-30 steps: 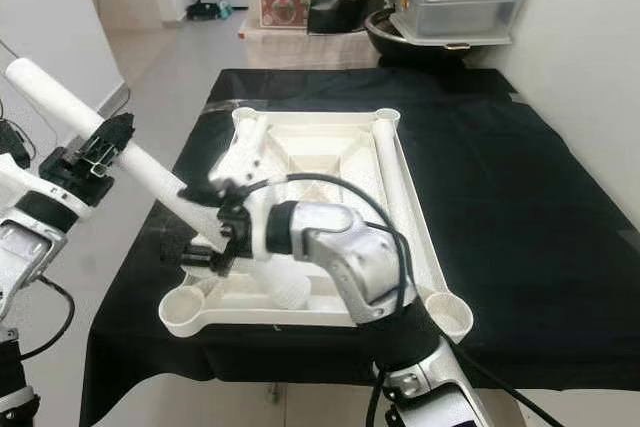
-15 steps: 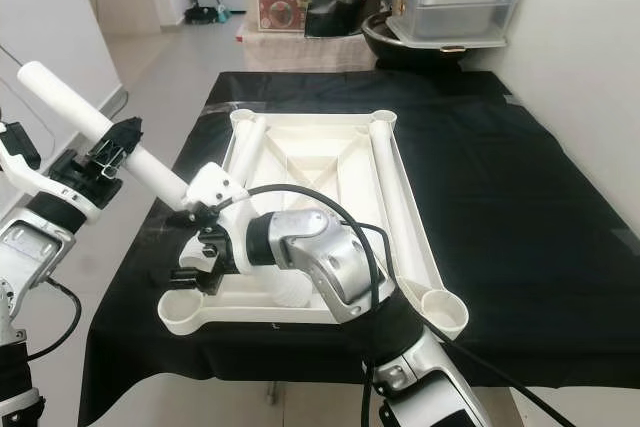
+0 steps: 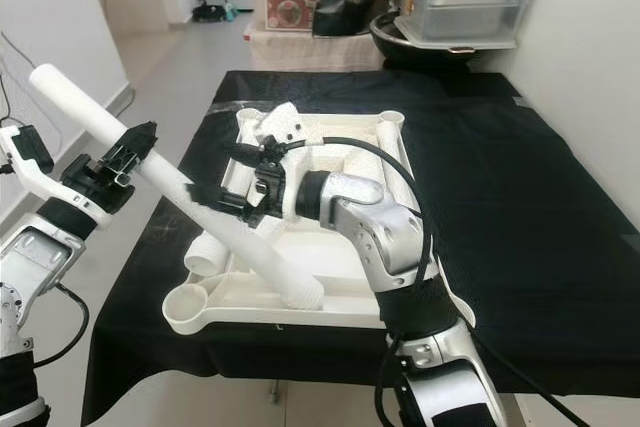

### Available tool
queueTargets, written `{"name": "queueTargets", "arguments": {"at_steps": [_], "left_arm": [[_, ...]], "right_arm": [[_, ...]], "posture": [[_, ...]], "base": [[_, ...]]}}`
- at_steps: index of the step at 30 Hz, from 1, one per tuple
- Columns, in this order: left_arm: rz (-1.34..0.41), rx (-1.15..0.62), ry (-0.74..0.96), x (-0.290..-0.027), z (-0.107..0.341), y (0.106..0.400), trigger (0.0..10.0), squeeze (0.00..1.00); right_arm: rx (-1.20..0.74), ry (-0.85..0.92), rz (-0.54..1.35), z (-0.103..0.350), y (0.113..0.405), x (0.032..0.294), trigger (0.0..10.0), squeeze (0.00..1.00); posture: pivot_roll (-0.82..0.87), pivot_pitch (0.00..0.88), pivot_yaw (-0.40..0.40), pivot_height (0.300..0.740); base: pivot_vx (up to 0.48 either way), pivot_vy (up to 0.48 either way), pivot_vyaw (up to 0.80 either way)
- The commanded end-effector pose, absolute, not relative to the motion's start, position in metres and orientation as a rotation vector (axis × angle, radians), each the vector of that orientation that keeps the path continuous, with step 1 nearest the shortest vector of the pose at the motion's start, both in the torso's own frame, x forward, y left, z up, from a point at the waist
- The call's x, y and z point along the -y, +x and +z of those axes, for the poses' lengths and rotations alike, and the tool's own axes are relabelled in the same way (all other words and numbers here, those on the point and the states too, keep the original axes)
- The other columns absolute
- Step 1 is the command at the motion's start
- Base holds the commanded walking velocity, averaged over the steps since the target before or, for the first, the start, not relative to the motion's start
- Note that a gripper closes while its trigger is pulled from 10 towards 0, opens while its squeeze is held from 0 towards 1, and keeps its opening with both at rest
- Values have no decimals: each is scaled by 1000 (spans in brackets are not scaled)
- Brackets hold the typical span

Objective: Building children table

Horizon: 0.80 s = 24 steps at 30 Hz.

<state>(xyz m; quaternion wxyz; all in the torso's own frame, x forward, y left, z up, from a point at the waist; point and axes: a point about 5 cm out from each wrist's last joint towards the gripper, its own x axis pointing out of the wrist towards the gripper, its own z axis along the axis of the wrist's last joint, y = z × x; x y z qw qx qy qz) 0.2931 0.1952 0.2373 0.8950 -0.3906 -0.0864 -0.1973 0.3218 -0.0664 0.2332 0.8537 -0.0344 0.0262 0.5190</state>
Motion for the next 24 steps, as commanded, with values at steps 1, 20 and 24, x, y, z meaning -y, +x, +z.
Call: {"name": "queueTargets", "arguments": {"at_steps": [1,20,24], "left_arm": [[-416,136,-807,-190,232,293,10000,0],[-457,146,-820,-181,238,297,10000,0],[-473,152,-820,-178,241,298,10000,0]], "right_arm": [[-97,-101,1092,223,321,62,10000,0],[-307,-182,1186,186,307,7,9137,0],[-345,-212,1160,178,312,0,8471,0]], "posture": [[28,0,15,740],[26,0,7,740],[27,0,7,740]], "base": [[0,0,0],[0,0,0],[0,0,0]]}}
